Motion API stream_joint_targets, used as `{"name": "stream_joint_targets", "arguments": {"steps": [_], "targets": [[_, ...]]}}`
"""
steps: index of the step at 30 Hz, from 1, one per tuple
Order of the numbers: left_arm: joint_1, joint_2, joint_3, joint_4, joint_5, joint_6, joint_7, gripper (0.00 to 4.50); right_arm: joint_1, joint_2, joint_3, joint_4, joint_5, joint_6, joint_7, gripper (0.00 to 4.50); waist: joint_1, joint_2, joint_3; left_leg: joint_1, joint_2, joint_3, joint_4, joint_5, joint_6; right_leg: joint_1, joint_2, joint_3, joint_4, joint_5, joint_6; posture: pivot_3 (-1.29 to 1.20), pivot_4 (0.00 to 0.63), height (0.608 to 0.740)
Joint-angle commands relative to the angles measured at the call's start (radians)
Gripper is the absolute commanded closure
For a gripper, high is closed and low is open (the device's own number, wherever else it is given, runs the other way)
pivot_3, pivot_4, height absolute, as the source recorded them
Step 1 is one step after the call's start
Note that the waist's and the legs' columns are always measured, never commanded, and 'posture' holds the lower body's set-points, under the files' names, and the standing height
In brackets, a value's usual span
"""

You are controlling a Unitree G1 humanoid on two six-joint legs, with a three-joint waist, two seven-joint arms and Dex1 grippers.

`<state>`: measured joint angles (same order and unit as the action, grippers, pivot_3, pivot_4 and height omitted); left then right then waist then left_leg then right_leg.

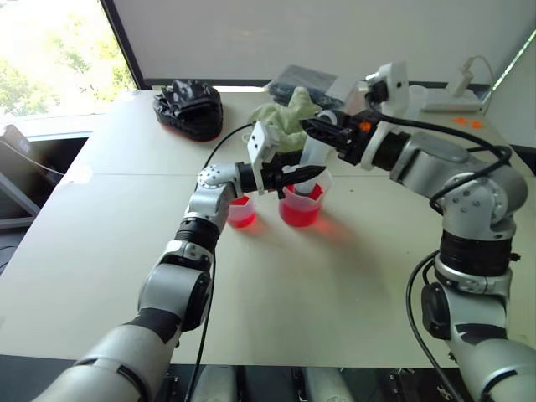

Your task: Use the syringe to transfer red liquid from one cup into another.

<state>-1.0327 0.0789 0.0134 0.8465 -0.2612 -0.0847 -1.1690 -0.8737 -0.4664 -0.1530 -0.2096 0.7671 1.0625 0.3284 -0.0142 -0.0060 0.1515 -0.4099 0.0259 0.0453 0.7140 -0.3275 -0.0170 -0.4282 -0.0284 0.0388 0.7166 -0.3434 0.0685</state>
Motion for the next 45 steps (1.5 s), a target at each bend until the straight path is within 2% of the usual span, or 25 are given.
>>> {"name": "stream_joint_targets", "arguments": {"steps": [1, 11, 45], "targets": [[0.005, 0.005, -0.003, -0.035, -0.004, 0.002, -0.002, 3.1, -0.046, 0.01, -0.033, -0.026, 0.018, -0.008, -0.008, 3.05, 0.0, 0.0, 0.0, 0.0, 0.0, 0.0, 0.0, 0.0, 0.0, 0.0, 0.0, 0.0, 0.0, 0.0, 0.0, 0.0, 0.15, 0.724], [0.018, 0.003, -0.009, -0.056, -0.005, 0.007, 0.002, 3.1, -0.114, 0.031, -0.091, 0.002, 0.057, 0.019, -0.046, 3.05, 0.0, 0.0, 0.0, 0.0, 0.0, 0.0, 0.0, 0.0, 0.0, 0.0, 0.0, 0.0, 0.0, 0.0, 0.0, 0.0, 0.15, 0.724], [0.078, -0.007, -0.038, -0.117, 0.001, 0.041, -0.015, 3.1, -0.186, -0.004, -0.111, 0.065, 0.071, 0.007, -0.06, 3.05, -0.001, 0.0, 0.0, 0.0, 0.0, 0.0, -0.001, 0.0, 0.0, 0.0, 0.0, 0.0, -0.001, 0.0, 0.0, 0.0, 0.15, 0.724]]}}
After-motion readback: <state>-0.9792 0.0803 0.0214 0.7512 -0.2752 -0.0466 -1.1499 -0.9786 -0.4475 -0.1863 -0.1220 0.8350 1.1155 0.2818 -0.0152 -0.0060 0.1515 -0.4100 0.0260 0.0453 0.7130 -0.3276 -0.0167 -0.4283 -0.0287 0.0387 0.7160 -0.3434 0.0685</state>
